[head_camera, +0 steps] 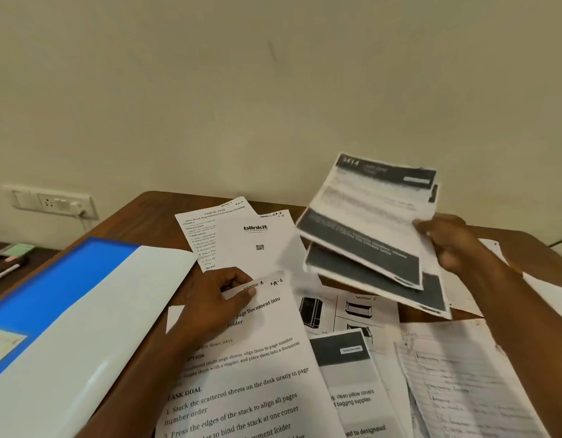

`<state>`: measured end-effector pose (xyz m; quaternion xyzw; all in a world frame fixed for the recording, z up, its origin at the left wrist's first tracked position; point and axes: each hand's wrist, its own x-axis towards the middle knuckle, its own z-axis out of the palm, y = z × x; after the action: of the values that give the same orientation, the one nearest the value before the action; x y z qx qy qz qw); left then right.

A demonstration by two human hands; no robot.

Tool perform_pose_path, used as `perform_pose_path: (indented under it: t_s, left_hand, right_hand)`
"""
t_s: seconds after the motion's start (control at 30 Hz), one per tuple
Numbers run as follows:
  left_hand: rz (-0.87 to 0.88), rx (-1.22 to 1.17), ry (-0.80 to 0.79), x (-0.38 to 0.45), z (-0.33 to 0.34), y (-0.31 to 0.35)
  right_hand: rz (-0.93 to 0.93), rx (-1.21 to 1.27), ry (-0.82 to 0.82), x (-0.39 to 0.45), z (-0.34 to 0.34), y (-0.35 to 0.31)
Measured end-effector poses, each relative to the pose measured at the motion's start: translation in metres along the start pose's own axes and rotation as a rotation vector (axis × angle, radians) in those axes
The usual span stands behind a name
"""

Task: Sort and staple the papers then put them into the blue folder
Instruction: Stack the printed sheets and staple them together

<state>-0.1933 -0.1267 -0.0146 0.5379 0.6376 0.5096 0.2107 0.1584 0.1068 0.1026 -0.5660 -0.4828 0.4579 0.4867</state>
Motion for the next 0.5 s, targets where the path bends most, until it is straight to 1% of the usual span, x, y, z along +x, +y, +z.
perform_pose_path:
  t_s: [0.07, 0.13, 0.17, 0.27, 0.37, 0.5]
  left_hand:
    - [0.001, -0.016, -0.006, 0.000, -0.001, 0.001]
    - [0.013, -0.020, -0.014, 0.000, -0.001, 0.000]
    - [0.017, -0.021, -0.017, 0.000, 0.000, -0.001]
    - [0.018, -0.041, -0.029, 0.000, 0.002, -0.001]
    - [0.031, -0.070, -0.029, 0.000, 0.003, 0.000]
    - [0.029, -0.061, -0.038, 0.000, -0.002, 0.000]
  right_hand:
    - [0.048, -0.256, -0.159, 0.001, -0.008, 0.019]
    - [0.099, -0.450, -0.243, -0.001, -0.014, 0.038]
    - [0.134, -0.484, -0.289, -0.005, -0.017, 0.045]
    - [0.267, -0.480, -0.396, -0.027, -0.014, 0.054]
    - [0.216, -0.561, -0.461, -0.030, -0.009, 0.062]
    - [0.188, -0.530, -0.476, -0.034, -0.003, 0.061]
